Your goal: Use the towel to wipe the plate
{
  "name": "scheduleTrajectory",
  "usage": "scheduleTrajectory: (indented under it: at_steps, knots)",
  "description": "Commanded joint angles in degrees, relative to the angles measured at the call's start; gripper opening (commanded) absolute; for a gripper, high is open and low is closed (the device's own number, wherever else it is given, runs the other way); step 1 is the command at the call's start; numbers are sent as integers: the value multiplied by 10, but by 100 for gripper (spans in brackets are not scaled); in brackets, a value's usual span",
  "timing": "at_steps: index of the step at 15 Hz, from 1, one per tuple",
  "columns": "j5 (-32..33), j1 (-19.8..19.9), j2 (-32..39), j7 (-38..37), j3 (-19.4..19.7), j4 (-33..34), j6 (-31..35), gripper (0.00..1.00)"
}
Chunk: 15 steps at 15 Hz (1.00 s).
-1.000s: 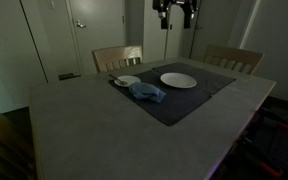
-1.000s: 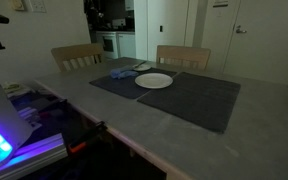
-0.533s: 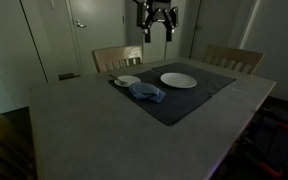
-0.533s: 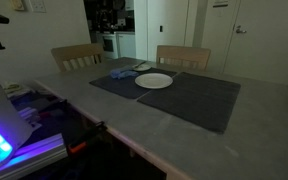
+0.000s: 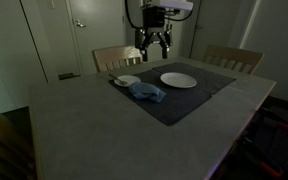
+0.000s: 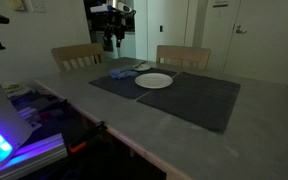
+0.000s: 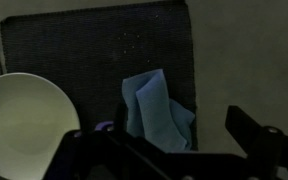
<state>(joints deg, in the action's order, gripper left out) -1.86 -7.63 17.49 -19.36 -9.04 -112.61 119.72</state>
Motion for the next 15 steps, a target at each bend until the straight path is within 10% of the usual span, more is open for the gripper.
scheduleTrajectory:
  at_steps: [1, 15]
  knots:
    - [-5, -12, 6, 4, 13, 5, -2, 100]
    - [-17, -17, 66, 40, 10, 0, 108, 100]
